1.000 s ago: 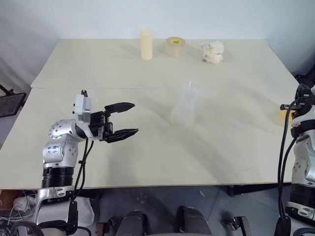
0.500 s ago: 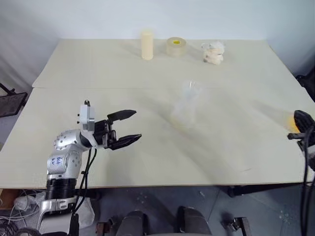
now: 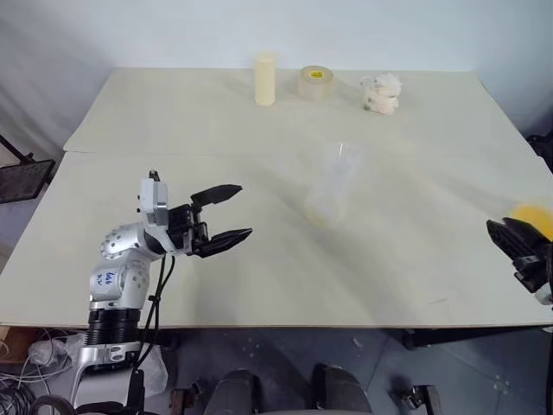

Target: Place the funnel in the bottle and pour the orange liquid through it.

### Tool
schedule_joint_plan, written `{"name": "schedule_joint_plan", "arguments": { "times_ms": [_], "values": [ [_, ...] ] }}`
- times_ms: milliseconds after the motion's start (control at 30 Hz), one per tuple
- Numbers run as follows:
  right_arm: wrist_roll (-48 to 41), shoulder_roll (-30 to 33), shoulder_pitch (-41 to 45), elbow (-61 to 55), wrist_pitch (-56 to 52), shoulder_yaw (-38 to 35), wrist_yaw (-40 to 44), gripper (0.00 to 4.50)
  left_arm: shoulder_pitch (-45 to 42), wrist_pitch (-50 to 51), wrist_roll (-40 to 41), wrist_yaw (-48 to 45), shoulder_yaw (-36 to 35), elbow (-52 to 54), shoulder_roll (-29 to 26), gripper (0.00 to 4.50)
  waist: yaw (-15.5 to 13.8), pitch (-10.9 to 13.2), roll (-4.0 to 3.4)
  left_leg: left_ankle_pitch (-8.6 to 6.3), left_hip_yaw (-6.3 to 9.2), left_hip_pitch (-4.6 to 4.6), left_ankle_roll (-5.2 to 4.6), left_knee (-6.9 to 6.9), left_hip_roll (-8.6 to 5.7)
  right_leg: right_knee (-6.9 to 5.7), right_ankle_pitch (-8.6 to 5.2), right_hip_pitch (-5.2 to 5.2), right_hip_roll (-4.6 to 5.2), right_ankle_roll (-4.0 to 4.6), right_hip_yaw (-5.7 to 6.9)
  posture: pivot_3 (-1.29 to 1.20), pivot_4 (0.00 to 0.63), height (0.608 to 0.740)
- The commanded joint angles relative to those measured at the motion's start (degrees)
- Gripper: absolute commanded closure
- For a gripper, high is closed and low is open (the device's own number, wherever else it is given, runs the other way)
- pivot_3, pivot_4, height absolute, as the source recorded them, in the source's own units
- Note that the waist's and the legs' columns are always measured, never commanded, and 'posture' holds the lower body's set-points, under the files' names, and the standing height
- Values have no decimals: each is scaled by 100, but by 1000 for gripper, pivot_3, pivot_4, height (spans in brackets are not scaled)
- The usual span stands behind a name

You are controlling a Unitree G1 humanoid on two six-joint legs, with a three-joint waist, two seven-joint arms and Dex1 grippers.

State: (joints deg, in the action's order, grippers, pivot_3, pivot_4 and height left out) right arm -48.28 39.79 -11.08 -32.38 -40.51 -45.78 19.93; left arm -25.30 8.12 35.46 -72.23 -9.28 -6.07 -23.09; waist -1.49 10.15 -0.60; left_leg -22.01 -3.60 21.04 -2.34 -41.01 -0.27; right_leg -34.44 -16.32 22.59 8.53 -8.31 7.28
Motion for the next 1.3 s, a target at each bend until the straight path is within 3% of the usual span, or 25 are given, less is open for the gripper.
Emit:
{"name": "schedule_joint_plan", "arguments": {
  "times_ms": [33,233,800,1300],
  "values": [
    [44,118,63,7,128,-245,11,1930,10,-105,-21,-52,152,30,68,0,-4,0,0,0,0,1,0,0,0,2,0,0,-2,0,2,0,150,740],
    [266,-184,-29,-150,327,-280,-225,14,-253,-318,-115,-285,292,-418,79,0,-16,0,0,0,0,1,0,-4,-2,2,0,-2,-1,0,1,0,150,740],
    [1530,-468,317,480,1201,-500,-1105,14,-389,-601,-287,-205,568,-625,464,0,-5,0,0,0,-6,0,0,-2,-3,3,0,-1,-2,0,0,0,150,740],
    [2642,-272,1632,2202,1838,40,-1366,14,-27,-370,-104,-27,353,-43,97,0,20,-5,-14,1,-10,-1,0,-1,2,3,0,1,-2,0,-3,0,150,740]
  ]
}}
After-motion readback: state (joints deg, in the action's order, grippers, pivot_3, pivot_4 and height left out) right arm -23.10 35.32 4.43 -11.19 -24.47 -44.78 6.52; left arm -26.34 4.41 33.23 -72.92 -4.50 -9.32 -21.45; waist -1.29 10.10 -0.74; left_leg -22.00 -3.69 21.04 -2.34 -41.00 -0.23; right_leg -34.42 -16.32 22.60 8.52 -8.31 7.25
